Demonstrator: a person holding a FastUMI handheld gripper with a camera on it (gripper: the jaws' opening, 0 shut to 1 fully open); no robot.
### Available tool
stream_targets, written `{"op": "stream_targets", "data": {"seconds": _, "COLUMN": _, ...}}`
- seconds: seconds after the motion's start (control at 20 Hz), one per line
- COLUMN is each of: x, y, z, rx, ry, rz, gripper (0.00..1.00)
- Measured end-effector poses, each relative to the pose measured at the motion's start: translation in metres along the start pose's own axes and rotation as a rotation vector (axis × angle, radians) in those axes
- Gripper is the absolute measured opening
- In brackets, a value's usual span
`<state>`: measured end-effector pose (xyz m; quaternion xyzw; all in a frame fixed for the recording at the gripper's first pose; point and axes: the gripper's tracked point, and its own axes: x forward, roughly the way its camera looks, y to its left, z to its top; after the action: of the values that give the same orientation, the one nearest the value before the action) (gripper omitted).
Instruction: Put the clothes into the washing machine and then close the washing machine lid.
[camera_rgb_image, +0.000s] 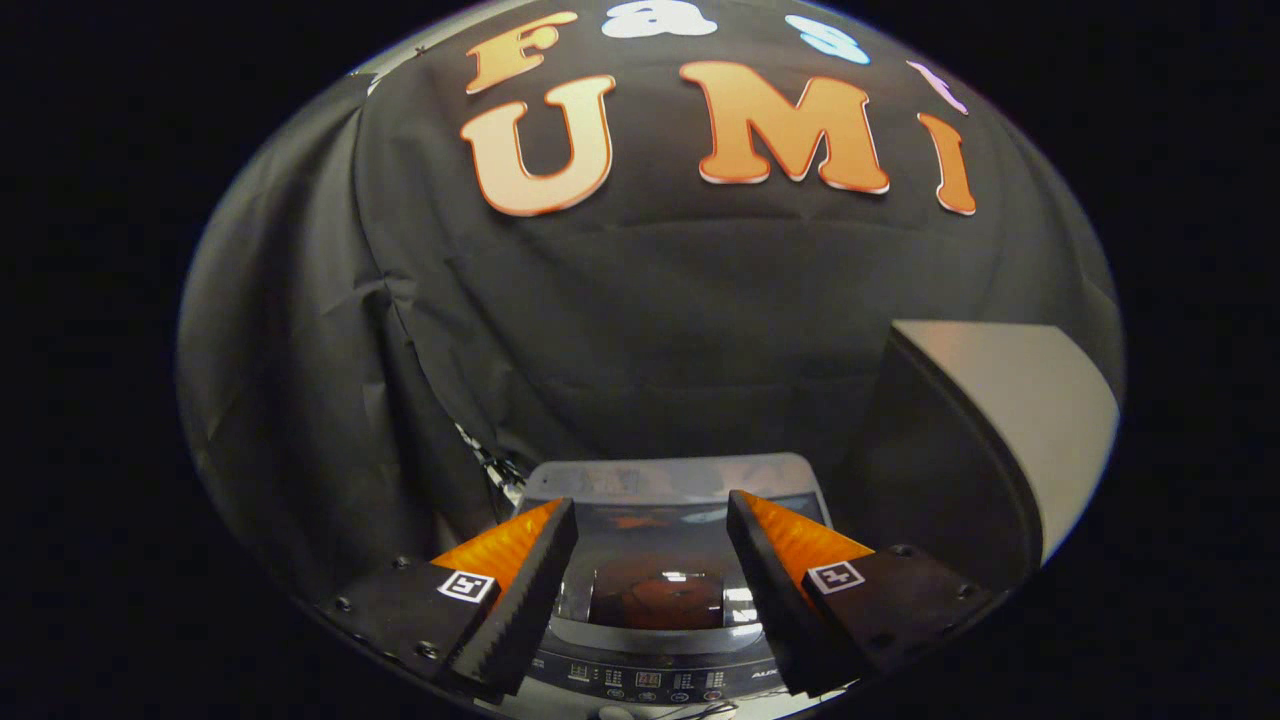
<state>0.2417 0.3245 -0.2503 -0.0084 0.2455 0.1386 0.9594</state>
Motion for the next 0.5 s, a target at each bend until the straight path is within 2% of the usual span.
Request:
{"op": "stream_targets", "data": {"seconds": 0.25, "x": -0.074, "y": -0.02, "z": 0.091, "rx": 0.008, "ry": -0.16, "rz": 0.007, "gripper": 0.98}}
{"op": "stream_targets", "data": {"seconds": 0.5, "x": -0.134, "y": -0.052, "z": 0.147, "rx": -0.054, "ry": -0.281, "rz": -0.039, "gripper": 0.98}}
